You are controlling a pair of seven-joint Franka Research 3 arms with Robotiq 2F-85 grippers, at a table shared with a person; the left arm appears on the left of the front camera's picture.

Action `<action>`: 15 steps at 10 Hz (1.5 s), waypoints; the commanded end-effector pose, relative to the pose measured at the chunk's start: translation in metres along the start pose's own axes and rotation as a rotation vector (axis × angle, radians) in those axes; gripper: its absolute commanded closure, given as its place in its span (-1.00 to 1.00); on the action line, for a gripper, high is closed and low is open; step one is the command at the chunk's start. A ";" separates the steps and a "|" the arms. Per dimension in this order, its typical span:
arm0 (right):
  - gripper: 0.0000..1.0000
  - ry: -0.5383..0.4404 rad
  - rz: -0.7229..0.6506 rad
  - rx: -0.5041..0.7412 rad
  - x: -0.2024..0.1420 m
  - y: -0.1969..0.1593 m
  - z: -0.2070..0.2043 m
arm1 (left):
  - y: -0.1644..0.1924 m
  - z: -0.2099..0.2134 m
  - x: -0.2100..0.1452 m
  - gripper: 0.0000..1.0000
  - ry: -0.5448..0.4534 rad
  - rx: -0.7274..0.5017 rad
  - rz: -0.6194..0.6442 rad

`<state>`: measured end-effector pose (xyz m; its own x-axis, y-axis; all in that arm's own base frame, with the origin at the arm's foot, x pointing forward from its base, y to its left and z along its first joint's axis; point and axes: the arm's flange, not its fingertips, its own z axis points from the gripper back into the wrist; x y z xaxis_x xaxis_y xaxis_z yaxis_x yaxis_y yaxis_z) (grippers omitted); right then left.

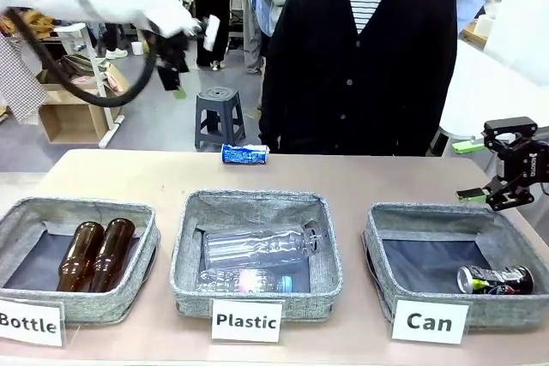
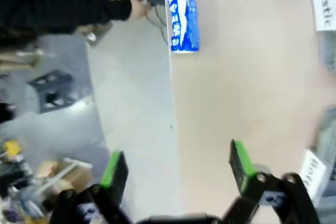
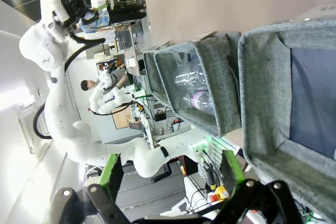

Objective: Sort the can waste into the basket.
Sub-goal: Pick up the can waste from the table and place it in the right Fabric basket.

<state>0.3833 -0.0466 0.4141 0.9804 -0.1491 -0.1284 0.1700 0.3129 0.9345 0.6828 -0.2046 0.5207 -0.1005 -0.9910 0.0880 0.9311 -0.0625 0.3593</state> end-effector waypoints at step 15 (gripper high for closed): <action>-1.00 -0.002 0.008 -0.001 0.000 0.001 0.000 | 0.042 -0.225 0.108 -1.00 -0.050 -0.299 0.007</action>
<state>0.3833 -0.0467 0.4141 0.9804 -0.1492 -0.1286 0.1702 0.3128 0.9345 0.7437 -0.3243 0.3327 -0.1460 -0.9723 0.1826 0.9871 -0.1311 0.0915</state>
